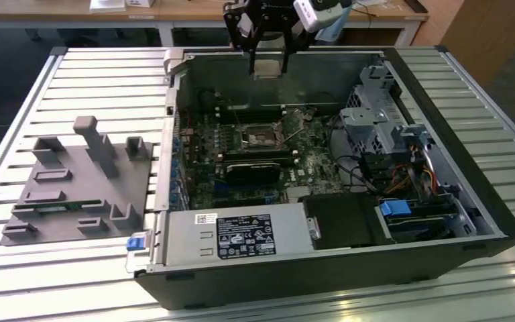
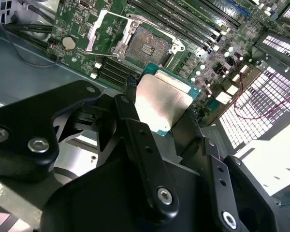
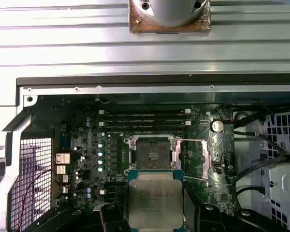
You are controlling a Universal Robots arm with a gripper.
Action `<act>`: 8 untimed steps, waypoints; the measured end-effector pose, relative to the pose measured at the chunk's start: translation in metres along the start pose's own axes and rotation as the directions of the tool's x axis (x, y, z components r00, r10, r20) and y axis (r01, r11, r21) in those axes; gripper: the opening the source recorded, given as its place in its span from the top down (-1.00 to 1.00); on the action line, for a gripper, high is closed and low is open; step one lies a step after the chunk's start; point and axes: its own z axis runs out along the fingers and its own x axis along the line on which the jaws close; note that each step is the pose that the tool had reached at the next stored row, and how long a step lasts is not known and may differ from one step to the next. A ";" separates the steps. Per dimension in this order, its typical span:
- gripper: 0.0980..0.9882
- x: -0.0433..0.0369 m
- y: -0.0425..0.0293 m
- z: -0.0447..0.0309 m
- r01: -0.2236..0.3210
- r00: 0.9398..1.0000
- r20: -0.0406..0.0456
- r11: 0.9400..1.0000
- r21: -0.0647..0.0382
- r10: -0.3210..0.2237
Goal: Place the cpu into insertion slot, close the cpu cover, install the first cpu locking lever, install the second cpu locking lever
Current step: 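Place the cpu into insertion slot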
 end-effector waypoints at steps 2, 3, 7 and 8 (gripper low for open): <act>0.00 0.0000 0.0000 0.0000 -0.005 1.000 0.000 1.000 0.000 0.005; 0.00 0.0000 0.0000 0.0000 -0.007 1.000 0.001 1.000 0.000 0.007; 0.00 0.0000 0.0000 0.0000 -0.021 1.000 0.002 1.000 0.000 0.021; 0.00 0.0000 0.0000 0.0000 -0.024 1.000 0.002 1.000 -0.001 0.024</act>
